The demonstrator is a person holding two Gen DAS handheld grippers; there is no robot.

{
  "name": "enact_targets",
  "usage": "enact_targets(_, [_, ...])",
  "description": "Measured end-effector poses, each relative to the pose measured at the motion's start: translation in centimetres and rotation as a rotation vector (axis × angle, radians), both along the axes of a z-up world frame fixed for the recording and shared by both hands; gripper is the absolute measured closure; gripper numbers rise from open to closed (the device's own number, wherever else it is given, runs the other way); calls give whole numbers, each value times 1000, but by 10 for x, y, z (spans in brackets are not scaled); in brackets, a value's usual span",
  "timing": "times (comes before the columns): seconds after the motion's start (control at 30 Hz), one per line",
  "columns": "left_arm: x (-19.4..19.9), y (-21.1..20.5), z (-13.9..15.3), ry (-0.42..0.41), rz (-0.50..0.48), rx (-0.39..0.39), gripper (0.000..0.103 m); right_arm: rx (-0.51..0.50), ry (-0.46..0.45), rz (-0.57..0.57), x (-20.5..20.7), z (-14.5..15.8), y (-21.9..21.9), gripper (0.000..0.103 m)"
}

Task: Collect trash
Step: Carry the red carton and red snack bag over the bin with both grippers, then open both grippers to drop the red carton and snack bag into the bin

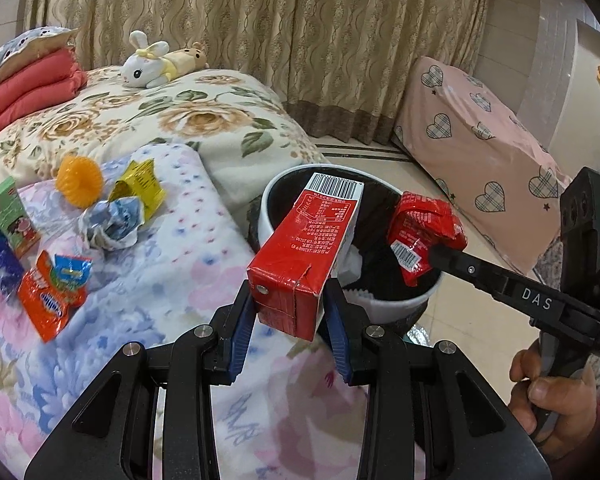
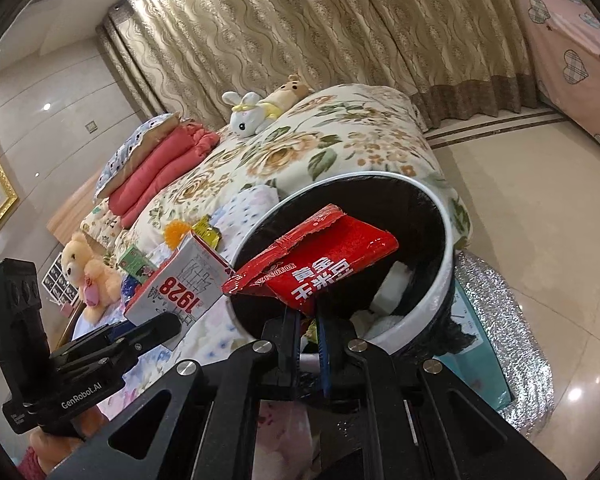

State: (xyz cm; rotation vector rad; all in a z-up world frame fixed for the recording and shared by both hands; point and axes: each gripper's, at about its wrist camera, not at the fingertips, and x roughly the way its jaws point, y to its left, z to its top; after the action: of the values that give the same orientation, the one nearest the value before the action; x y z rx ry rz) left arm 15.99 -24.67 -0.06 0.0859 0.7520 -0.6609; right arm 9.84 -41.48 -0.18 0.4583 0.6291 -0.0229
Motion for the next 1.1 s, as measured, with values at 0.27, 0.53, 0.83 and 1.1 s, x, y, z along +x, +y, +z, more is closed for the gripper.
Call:
enact_targets(0.27, [8,-16,0,5,-13,7,70,2,15,-2,10,-2,-11,96])
enact_targets(0.53, [19,-30,0,27,-19,4,70,20,43,-3,19,-8,-20,96])
enact_targets(0.83, [27,-39,-3,55,-16,0,70,25,62,-8,26,-10,-26,93])
enact_targets(1.1, [31,-36,-3,87,5,-32,50,24,74,-15,27,-10,-28,90])
